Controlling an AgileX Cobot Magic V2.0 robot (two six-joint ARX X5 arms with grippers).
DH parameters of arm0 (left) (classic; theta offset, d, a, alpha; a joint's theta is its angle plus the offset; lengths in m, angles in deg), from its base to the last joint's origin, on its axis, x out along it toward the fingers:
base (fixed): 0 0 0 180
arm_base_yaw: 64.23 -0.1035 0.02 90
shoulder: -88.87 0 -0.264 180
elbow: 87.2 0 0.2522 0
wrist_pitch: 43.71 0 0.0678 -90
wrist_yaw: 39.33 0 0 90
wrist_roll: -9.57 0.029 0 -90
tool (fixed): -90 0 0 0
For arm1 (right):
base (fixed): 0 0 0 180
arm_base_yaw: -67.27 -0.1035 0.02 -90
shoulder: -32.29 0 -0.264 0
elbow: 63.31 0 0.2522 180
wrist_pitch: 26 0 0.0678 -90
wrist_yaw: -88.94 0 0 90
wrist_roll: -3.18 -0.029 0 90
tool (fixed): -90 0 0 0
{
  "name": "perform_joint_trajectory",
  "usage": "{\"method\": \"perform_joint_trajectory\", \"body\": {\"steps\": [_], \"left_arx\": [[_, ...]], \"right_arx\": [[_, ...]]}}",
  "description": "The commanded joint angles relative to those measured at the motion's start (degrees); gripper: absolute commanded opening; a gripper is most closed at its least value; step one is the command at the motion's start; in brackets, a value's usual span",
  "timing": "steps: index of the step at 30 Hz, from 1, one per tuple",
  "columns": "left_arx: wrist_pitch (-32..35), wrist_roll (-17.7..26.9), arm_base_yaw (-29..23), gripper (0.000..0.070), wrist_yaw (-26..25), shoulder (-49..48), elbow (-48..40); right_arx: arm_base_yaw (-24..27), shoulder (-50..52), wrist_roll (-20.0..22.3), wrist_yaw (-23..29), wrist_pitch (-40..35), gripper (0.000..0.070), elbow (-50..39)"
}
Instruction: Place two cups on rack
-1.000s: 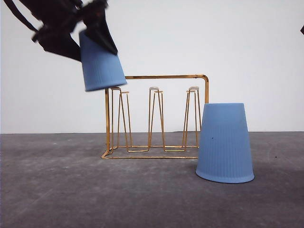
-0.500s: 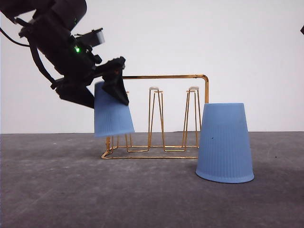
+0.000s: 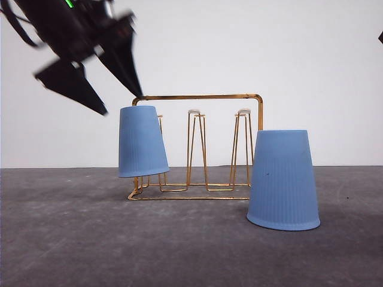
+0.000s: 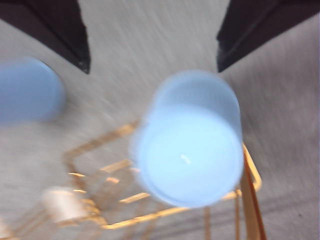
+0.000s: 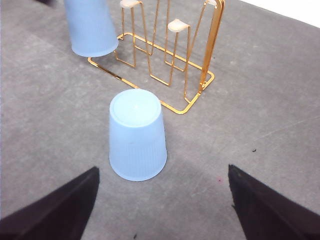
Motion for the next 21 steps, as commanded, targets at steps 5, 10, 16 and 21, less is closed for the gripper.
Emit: {"method": "perform_joint_trajectory", "body": {"steps": [5, 10, 16, 21], "left_arx": [[-6.69, -0.74, -0.67, 0.0427, -0.37, -6.39, -3.05], [-4.83, -1.58, -2.99, 0.0427, -0.22, -16.19, -13.28], [-4.14, -4.65, -7.29, 0.0428, -0.22, -27.08, -23.94], [-5.23, -5.49, -8.55, 0.0428, -0.22, -31.57, -25.53]], "right_arx": [[-0.4, -1.57, -3.57, -1.87, -1.15, 0.0522, 0.42], [-1.26, -6.04, -6.03, -3.53, -4.0, 0.0522, 0.42], [-3.9, -14.92, -7.16, -4.17, -11.69, 0.0523, 0.42], [-6.45, -24.5, -7.15, -4.15, -18.89, 0.0567, 0.42]]}}
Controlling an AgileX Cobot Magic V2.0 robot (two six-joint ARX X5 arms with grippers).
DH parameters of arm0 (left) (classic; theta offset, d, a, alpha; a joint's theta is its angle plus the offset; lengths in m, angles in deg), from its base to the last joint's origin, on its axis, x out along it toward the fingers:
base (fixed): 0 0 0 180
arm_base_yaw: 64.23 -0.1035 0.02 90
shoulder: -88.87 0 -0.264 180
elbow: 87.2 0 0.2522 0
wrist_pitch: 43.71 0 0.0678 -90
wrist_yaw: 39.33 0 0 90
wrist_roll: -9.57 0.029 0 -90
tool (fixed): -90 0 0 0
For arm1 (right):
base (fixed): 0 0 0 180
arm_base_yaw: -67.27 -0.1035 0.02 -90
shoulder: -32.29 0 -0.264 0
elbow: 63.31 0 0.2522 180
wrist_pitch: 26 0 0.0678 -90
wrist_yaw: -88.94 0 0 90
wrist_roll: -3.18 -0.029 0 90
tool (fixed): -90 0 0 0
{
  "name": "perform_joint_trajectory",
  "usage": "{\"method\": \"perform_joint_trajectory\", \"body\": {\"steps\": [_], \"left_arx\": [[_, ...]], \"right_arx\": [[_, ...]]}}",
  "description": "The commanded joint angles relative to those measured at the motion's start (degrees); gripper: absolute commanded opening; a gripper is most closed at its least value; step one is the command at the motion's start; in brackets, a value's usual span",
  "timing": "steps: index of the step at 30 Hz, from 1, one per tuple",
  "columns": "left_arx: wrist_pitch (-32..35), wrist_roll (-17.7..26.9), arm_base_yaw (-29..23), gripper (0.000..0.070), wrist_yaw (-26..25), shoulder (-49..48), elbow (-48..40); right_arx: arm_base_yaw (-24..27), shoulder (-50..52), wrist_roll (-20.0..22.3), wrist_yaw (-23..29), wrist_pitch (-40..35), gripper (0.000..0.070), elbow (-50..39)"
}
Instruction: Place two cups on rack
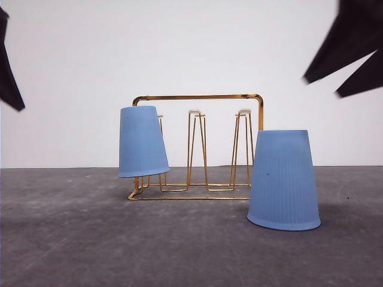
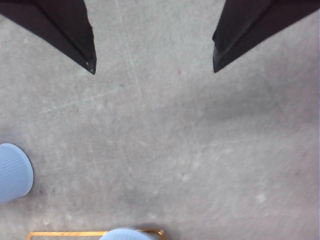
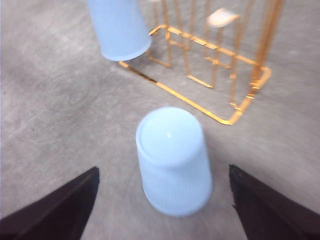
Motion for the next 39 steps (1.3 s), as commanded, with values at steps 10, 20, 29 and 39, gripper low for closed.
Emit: {"method": "perform_joint_trajectory", "body": {"steps": [10, 20, 29, 39], "left_arx": [[1.32, -2.23, 0.11, 0.0429, 0.0, -0.74, 0.59], [1.32, -2.27, 0.11, 0.0429, 0.0, -0.74, 0.59], [1.51, -2.23, 0.11, 0.0429, 0.0, -0.74, 0.59], [1.53, -2.25, 0.11, 0.0428, 0.0, -0.74, 0.59]], "right_arx": [[-2.15, -20.61, -0.94, 2.54, -14.55, 0.0594, 0.42], [-3.22, -29.08, -2.31, 1.44, -17.1, 0.0367, 0.44], [-3.24, -23.41, -4.74, 2.02, -2.0, 0.0298, 7.62], [-3.37, -22.78, -4.25, 7.13, 18.5, 0.0299, 27.03]]}}
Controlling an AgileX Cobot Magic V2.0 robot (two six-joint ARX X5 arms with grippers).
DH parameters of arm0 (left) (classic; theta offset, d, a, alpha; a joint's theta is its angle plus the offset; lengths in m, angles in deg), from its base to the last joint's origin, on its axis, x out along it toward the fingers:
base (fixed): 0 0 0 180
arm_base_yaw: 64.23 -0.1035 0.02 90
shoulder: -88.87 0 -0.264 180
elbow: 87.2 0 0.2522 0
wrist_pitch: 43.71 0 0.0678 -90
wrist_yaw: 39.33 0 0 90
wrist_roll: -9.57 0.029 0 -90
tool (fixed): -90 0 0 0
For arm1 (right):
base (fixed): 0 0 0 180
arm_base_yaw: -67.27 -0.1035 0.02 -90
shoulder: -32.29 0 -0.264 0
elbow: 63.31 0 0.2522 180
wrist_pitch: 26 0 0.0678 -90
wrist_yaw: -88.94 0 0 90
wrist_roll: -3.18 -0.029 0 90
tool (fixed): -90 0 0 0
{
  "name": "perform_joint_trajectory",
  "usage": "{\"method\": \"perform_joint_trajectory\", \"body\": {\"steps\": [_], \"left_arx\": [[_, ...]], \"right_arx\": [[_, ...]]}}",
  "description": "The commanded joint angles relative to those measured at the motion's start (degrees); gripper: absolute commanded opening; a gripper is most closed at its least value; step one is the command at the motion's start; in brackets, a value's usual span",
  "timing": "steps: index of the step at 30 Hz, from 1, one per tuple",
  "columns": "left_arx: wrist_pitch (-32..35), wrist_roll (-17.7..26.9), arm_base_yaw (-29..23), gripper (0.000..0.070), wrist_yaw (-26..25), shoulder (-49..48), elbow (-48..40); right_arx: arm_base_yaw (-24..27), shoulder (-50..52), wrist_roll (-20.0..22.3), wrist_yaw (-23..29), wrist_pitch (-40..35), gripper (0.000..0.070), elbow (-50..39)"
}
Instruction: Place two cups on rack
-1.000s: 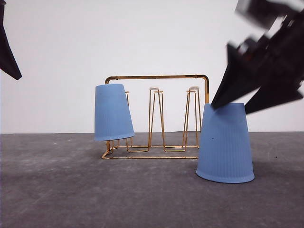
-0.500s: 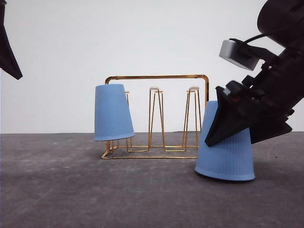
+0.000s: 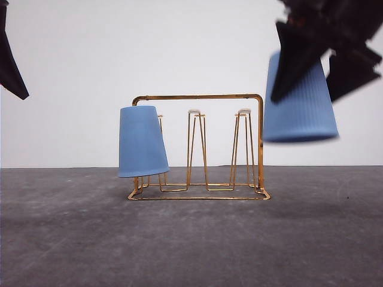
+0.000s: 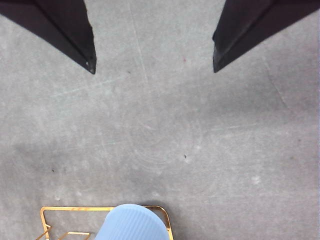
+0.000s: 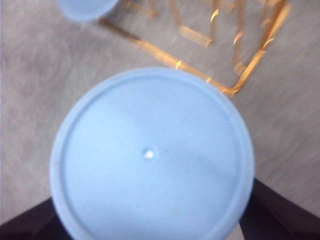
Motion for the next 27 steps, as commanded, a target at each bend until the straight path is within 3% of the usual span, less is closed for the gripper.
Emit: {"method": "perform_joint_trajectory", "body": {"steps": [1, 12, 27], "left_arx": [[0.47, -0.44, 0.11, 0.0428, 0.0, 0.33, 0.59], [1.69, -0.44, 0.11, 0.0428, 0.0, 0.33, 0.59], [1.7, -0.61, 0.11, 0.0428, 0.02, 0.33, 0.59]], "right_arx": [[-0.4, -0.4, -0.01, 0.81, -0.99, 0.0299, 3.04], [-0.6, -2.83, 0.52, 4.09, -16.67, 0.0299, 5.23], [-0.6, -19.23, 2.2, 4.11, -26.01, 0.0311, 5.23]]}}
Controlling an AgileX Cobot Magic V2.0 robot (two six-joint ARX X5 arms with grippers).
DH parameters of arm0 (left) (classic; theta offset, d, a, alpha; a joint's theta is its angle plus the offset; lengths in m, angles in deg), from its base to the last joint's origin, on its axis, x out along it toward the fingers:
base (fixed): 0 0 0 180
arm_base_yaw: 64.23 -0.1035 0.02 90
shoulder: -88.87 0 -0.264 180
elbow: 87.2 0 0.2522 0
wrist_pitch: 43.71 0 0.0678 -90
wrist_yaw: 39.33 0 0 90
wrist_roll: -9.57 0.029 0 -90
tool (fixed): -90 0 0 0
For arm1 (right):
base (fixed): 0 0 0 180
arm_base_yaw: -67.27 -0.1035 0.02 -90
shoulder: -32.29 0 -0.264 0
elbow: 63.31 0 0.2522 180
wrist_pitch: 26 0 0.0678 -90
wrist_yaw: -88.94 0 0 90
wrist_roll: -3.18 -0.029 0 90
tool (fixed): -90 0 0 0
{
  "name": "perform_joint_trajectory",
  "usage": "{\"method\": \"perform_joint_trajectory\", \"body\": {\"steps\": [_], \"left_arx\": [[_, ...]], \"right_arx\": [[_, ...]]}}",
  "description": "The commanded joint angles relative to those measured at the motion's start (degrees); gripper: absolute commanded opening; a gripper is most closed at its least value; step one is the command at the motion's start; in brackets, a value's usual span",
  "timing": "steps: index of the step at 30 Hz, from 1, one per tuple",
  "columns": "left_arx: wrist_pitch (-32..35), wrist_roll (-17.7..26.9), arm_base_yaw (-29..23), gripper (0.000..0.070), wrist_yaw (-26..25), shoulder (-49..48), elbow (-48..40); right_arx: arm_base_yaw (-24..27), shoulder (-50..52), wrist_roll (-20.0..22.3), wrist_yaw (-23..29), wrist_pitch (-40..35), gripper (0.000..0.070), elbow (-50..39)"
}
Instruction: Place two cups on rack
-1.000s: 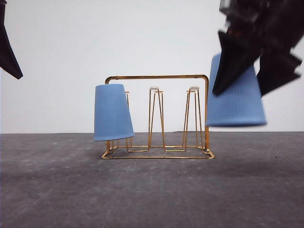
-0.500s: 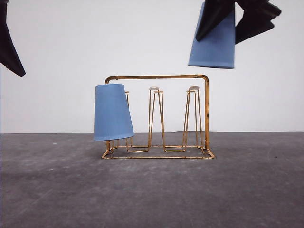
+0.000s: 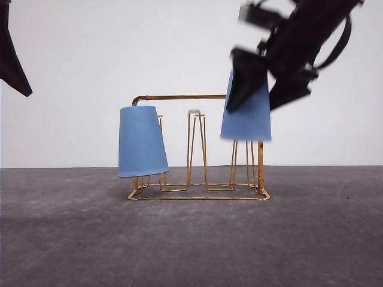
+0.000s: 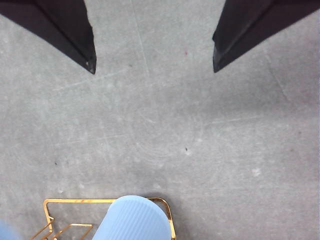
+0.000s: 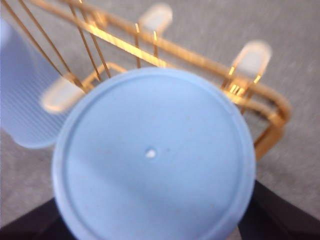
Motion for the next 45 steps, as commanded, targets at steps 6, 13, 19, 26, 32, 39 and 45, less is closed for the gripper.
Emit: {"method": "perform_joint_trajectory", "body": {"steps": [6, 13, 19, 26, 32, 39, 45], "left_arx": [[0.39, -0.15, 0.11, 0.0429, 0.02, 0.33, 0.59], [0.37, -0.15, 0.11, 0.0429, 0.02, 0.33, 0.59], [0.36, -0.14, 0.11, 0.0429, 0.02, 0.33, 0.59], [0.28, -0.1, 0.11, 0.0428, 0.02, 0.31, 0.59], [0.27, 1.79, 0.11, 0.0428, 0.02, 0.31, 0.59], [0.34, 4.01, 0.11, 0.0428, 0.0, 0.31, 0.29], [2.28, 4.42, 0.11, 0.0428, 0.01, 0.32, -3.0]], "right_arx": [[-0.42, -6.22, 0.49, 0.2, -1.1, 0.042, 0.81], [-0.35, -6.15, -0.86, -0.26, 2.7, 0.0599, 1.97], [0.42, -2.9, -1.49, -0.24, 22.56, 0.0597, 10.91], [0.31, 3.44, -0.82, -0.47, 35.36, 0.0559, 13.56], [0.97, 15.46, -0.83, -0.88, 23.77, 0.0556, -0.29], [1.25, 30.97, -5.71, -1.27, 9.97, 0.0554, -19.76], [1.14, 40.76, -13.62, -1.67, -0.62, 0.0552, -33.28]]}}
